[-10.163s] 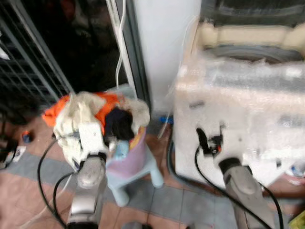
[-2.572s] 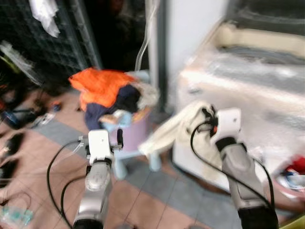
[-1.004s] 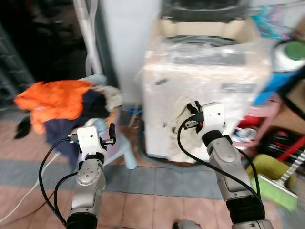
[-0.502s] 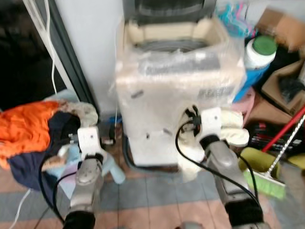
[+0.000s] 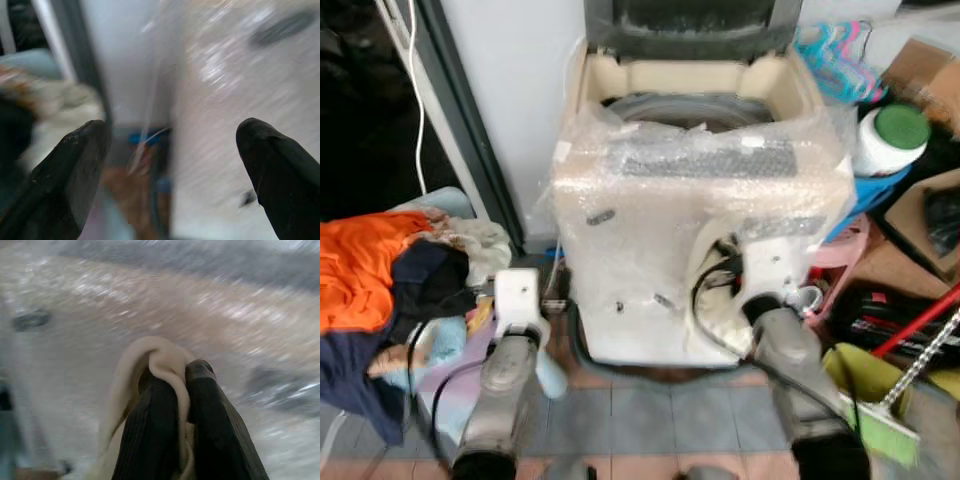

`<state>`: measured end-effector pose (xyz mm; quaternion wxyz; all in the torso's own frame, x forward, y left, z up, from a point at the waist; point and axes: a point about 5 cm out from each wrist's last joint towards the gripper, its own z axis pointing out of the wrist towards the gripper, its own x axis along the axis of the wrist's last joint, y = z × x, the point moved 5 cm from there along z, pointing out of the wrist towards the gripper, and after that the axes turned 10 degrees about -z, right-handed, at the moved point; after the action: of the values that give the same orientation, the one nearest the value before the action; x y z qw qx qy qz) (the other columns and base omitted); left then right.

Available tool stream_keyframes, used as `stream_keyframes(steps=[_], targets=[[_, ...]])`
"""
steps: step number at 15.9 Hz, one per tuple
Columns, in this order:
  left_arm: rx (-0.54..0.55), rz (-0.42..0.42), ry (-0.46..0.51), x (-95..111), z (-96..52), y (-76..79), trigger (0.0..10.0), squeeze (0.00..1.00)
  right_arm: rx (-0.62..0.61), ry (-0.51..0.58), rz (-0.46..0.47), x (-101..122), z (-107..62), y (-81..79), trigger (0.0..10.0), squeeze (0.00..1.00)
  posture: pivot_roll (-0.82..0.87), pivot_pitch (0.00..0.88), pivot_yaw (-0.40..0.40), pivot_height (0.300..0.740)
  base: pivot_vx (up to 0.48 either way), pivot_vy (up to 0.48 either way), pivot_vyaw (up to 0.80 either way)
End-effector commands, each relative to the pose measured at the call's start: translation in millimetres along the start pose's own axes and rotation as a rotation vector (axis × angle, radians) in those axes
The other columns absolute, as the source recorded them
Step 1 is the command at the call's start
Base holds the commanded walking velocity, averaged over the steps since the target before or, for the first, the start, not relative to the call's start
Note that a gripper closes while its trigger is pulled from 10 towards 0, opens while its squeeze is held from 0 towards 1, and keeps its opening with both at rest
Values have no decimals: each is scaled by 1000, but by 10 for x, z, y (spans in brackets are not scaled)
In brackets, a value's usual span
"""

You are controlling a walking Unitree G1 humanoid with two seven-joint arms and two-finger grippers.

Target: Clothes washing

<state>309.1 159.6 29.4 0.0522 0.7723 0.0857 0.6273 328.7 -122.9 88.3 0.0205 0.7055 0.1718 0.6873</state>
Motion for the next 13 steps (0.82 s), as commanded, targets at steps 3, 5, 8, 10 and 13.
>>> stream_keyframes(steps=[3,5,8,10,13], targets=[[46,-28,-18,-19,-54,-144,10000,0,-82,-1,7,-64,-20,168,10000,0,-59,0,147,740,0,0,0],[52,-21,-25,-27,-21,-176,10000,0,-129,-48,35,-247,-36,274,10000,0,-69,0,172,740,0,0,0],[47,-20,-42,-45,20,-138,10000,0,-134,-49,21,-291,4,277,10000,0,-74,0,187,740,0,0,0],[55,-29,-44,-54,19,-144,10000,0,-128,-39,25,-281,19,245,10000,0,-74,0,185,740,0,0,0],[81,-62,-19,-42,11,-130,10000,0,-64,-30,-5,-263,7,151,10000,0,-59,0,113,740,0,0,0]])
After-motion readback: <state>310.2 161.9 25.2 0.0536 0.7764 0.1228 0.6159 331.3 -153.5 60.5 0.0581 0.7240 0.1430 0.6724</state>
